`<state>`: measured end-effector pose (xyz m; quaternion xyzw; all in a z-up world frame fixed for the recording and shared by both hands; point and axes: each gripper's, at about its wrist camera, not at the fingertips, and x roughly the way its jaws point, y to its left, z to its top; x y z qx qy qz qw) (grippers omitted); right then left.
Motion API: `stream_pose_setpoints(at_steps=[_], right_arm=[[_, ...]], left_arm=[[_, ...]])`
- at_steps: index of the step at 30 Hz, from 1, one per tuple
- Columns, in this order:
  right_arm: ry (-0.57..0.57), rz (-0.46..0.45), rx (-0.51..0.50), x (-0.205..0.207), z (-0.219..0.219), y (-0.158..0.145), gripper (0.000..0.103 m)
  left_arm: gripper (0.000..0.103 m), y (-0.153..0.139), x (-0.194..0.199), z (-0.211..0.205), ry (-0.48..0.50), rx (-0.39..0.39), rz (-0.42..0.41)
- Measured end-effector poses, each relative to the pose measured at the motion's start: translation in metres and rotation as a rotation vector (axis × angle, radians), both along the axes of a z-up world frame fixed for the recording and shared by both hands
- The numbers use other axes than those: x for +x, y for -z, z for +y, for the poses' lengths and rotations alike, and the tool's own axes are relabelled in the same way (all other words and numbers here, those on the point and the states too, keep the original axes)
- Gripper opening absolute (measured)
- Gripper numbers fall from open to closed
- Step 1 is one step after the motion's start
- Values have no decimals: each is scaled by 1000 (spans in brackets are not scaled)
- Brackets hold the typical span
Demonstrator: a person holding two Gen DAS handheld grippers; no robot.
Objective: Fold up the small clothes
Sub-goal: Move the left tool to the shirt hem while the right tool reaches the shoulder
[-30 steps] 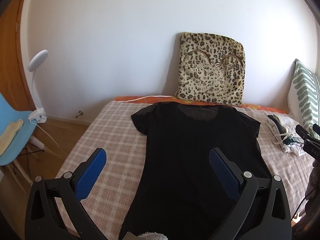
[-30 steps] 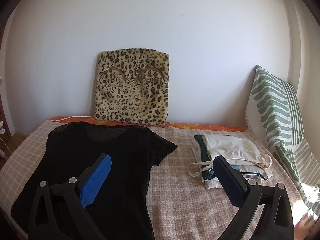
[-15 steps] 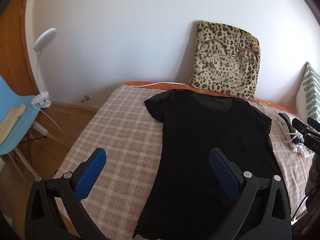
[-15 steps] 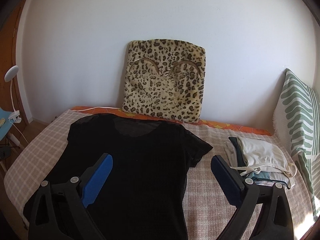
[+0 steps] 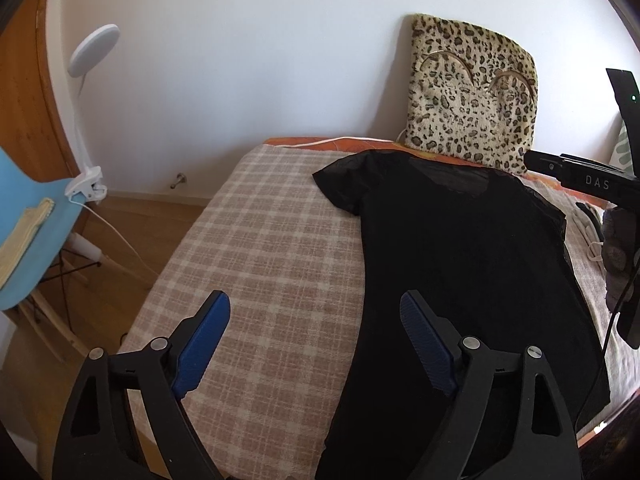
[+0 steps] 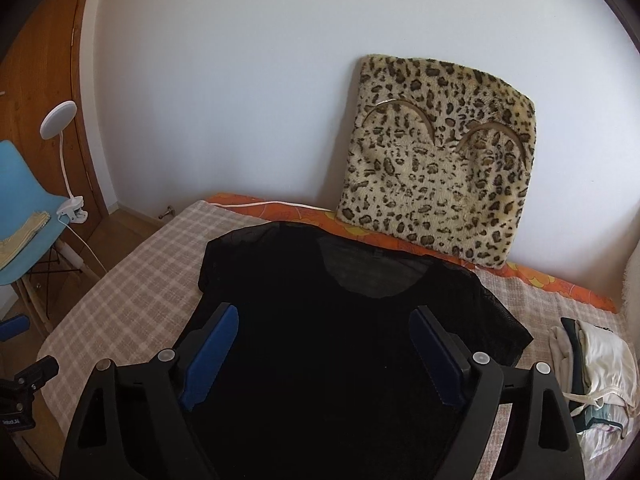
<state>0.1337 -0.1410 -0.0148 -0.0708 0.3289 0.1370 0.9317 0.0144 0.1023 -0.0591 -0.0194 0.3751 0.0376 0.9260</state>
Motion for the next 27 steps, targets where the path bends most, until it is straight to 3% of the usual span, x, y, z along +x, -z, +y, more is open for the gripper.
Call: stream_pose_setpoints(at_steps=[10,27], right_arm=[[-110,145,14,65,76,20,71],[-235,299,-81,144,187,72,66]], left_arm=[[70,42,0,12,27,-82,142],[65,85,-2,-6,109,-30,263]])
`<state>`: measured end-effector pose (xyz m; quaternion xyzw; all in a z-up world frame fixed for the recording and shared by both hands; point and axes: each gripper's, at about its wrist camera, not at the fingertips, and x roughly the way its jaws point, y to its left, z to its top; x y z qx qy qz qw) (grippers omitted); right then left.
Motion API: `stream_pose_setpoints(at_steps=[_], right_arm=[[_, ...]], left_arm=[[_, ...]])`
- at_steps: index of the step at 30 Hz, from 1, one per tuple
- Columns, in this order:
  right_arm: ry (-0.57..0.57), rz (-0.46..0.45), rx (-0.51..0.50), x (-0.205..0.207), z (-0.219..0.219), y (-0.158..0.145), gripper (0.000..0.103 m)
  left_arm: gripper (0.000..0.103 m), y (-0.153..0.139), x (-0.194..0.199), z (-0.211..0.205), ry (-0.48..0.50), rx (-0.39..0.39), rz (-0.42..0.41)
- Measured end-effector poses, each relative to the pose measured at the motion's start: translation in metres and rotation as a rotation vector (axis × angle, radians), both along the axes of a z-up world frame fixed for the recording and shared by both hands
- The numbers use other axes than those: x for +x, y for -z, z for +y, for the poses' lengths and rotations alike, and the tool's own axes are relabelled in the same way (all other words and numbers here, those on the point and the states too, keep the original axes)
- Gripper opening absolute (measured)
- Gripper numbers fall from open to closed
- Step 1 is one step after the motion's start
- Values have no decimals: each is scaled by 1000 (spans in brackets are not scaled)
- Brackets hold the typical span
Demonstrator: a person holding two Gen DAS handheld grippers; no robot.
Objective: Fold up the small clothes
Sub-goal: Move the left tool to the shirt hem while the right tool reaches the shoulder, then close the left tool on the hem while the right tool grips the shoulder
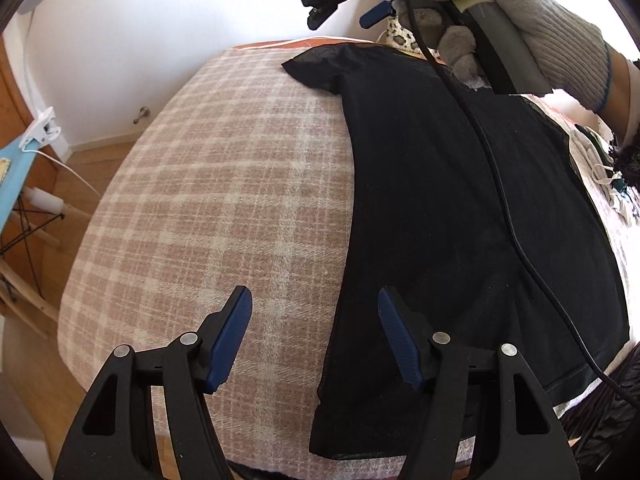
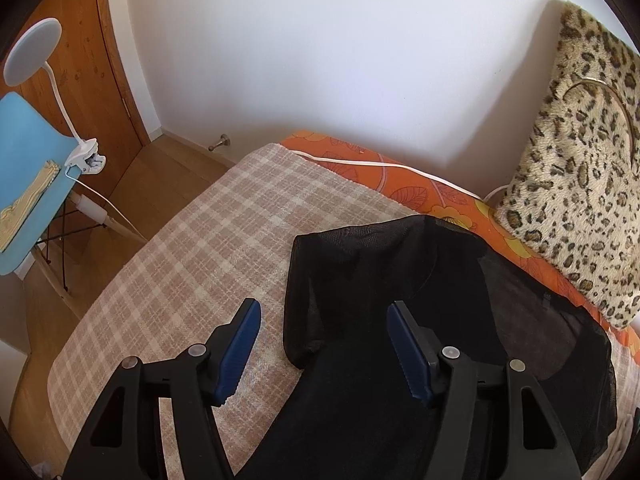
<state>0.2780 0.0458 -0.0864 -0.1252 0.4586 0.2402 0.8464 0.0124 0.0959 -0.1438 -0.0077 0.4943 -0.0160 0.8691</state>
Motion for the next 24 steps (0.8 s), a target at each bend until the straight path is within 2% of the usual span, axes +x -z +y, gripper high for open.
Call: stream_pose_setpoints(at_steps=[3,5,7,15,24], right_arm=[[12,46,17,20,3,8,65],[27,69,28,33,1,12,64],[36,90,42,45,0,15,64],[34,170,60,76,21,43,62],[39,173,-52,97,52,80,61]], left_arm=[[59,5,2,4,-5,-24,24],[51,8,2,8,-13,-60,48],[48,12,2,12,-16,-111,74],[48,8,-6,13,-14,-171,82],[47,12,-18,23,-39,-215,84]])
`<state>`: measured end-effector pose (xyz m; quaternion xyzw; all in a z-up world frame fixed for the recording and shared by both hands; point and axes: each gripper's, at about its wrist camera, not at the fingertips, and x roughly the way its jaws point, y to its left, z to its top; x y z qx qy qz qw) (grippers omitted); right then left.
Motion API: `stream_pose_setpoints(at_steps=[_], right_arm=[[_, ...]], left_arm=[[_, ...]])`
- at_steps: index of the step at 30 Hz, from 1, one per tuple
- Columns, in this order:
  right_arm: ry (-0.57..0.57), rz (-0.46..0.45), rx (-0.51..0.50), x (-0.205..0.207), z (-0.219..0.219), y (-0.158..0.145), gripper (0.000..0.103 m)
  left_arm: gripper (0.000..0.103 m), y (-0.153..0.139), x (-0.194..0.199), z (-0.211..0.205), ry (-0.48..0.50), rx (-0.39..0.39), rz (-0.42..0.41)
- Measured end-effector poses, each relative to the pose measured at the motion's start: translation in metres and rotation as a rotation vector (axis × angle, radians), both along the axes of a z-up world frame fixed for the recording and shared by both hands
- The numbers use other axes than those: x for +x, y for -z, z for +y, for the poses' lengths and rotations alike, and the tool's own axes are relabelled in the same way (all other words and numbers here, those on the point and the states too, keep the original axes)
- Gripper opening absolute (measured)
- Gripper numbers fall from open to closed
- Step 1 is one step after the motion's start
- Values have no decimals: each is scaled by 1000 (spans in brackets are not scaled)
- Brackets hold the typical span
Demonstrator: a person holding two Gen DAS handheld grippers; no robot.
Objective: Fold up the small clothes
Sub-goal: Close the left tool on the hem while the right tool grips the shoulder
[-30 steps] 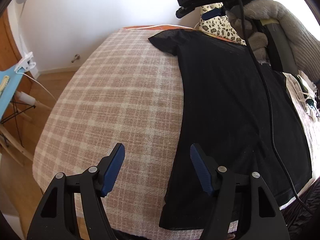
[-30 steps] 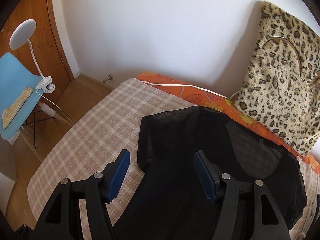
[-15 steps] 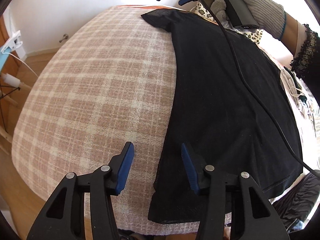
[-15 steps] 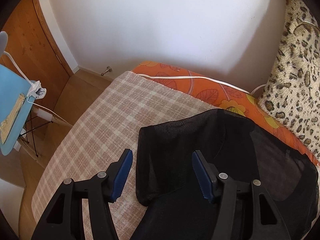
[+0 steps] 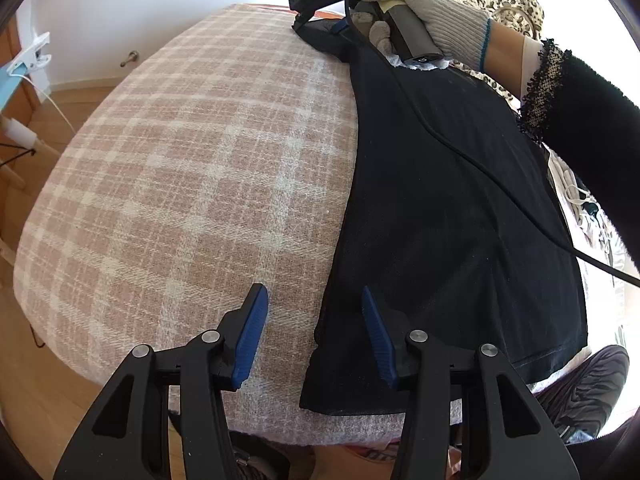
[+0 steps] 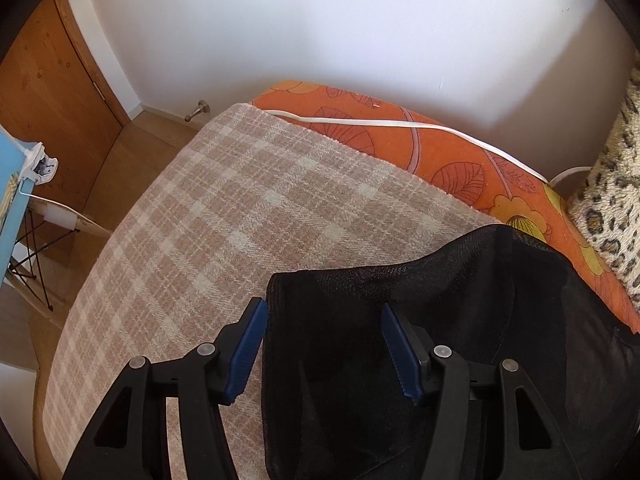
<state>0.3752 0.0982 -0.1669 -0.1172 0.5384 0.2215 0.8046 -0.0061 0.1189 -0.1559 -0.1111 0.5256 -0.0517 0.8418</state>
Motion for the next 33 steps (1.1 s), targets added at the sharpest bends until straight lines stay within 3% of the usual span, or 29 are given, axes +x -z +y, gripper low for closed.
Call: stream_pose_setpoints(at_steps=[5,10,13,15,18,21,26,33], right_arm=[[-6,-20,-53,7,7,4,61],[0,-6,-78,14,7,3,52],[12,-6,-75,15,5,2,38],[19,0,-70,15,3,1,20],[31,6,-57,16,2,-1,3],[50,-6,-27,11,-8,-9,0],[63,-49,14,4,-23,-34,0],[103,-104,44,-2,-54,-73,0]], left_arm=[[47,0,-2,-4,15,8,-4],[46,2,-1,-26,100,107,-33],[26,2,-1,-35,149,138,-51],[12,1,0,-31,152,94,-55],[6,4,4,-11,105,-101,-36],[4,5,6,-2,69,-158,-32],[4,-5,2,1,49,-173,-77],[3,-19,0,-14,96,-160,-132]])
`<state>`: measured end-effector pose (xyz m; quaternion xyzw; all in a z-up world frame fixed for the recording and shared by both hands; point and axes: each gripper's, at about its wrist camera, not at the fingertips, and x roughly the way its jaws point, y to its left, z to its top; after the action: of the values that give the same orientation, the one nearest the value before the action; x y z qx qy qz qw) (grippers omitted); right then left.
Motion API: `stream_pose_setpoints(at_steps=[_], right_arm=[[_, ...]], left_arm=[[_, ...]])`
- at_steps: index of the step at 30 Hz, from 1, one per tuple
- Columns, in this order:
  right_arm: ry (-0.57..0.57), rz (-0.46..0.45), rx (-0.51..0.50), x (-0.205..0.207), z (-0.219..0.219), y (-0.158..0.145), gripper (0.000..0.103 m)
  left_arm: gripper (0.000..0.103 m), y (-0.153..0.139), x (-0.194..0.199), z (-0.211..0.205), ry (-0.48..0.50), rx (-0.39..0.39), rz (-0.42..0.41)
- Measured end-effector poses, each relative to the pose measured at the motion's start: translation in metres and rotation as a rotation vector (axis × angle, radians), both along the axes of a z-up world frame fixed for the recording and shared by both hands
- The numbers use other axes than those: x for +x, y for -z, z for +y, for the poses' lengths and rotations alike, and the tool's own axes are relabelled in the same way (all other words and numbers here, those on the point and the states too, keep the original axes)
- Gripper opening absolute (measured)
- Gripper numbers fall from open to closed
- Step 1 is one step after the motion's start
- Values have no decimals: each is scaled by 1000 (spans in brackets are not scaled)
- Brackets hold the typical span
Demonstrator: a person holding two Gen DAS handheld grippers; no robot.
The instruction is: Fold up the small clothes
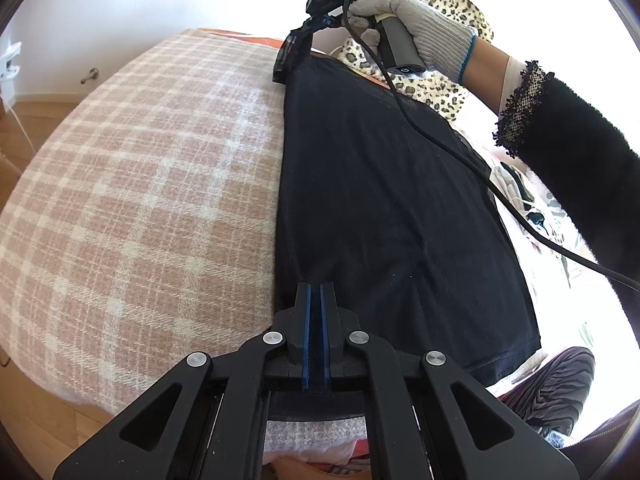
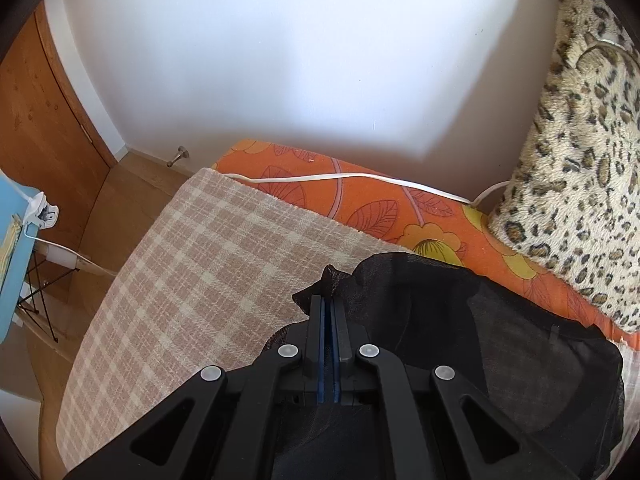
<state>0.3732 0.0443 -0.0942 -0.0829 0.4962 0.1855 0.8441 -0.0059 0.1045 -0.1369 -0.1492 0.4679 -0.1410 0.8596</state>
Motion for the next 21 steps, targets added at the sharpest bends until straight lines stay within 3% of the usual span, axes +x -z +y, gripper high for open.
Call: stream_pose_setpoints(at_steps=[3,6,9,10,12,14,17,21], right_arm=[[30,-13,21,1,-20,-15,0],[58,-14,47,2,-37,-24,0],[63,-27,40,0,-47,-30,0],[64,-30,42,-1,-50,-32,0],[68,-28,50,-2,-54,-33,0],[64,-28,49,-3,-55,-33,0],[55,-28,39,-3,-53,-26,0],[58,-26,41,1,-53,-22,0]], left_arm=[[2,-10,-2,-17,36,9,-40],[2,-20,-3,-28,52,104,-108],[2,-20,-7,-26,41,151,-115],[5,-18,-7,-26,44,175,-106],[19,-10,-8,-21,22,229,-87],[40,1,-8,-14,2,253,-60],[45,16,-5,-7,-40,307,-5],[45,27,-3,-8,-8,281,32]])
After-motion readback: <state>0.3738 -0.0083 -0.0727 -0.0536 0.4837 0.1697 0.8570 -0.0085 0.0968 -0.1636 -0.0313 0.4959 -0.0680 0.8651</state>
